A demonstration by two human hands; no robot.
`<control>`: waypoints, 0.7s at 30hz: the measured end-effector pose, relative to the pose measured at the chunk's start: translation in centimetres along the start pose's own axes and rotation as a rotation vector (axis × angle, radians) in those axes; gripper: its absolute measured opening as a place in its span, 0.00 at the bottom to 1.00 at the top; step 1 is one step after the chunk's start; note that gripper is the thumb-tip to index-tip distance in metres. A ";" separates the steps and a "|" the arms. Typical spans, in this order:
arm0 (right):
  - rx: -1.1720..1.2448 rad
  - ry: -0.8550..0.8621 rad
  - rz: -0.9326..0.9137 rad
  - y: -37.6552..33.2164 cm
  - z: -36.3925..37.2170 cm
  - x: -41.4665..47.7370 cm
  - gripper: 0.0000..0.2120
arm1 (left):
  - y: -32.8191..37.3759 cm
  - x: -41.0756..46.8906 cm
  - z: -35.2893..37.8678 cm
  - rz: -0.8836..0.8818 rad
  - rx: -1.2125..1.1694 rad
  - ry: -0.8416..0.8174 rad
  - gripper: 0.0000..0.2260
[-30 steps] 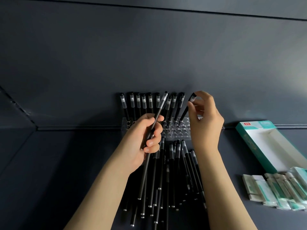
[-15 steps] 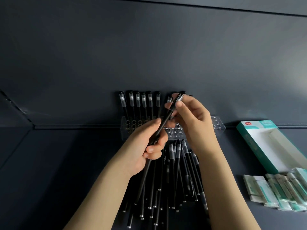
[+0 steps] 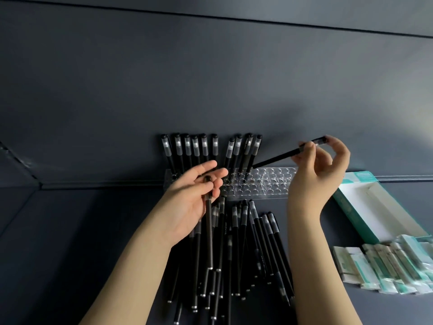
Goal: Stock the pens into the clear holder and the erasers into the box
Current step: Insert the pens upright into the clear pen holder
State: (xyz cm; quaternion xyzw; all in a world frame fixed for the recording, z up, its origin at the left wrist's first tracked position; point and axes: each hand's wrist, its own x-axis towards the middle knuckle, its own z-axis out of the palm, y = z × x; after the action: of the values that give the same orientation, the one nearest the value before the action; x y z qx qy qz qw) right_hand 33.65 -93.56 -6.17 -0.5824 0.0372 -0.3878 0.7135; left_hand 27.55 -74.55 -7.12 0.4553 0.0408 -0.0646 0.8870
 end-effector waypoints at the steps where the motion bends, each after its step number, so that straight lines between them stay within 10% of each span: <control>1: -0.033 -0.015 -0.043 0.0 0.0 0.0 0.09 | 0.1 -0.1 0.1 0.014 -0.027 0.004 0.18; 7: -0.249 -0.114 -0.172 -0.4 0.3 -0.3 0.10 | 0.2 -0.3 1.1 0.088 -0.204 0.113 0.14; 21: -0.702 -0.478 -0.325 -0.3 0.9 1.2 0.11 | 2.5 -3.2 3.1 0.259 0.243 0.042 0.12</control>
State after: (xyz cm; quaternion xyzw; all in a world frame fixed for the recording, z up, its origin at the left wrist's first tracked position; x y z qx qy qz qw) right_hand 34.82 -93.55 -5.15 -0.8603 -0.0914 -0.3136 0.3914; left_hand 24.81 -75.37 -2.87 0.5619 -0.0080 0.0553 0.8253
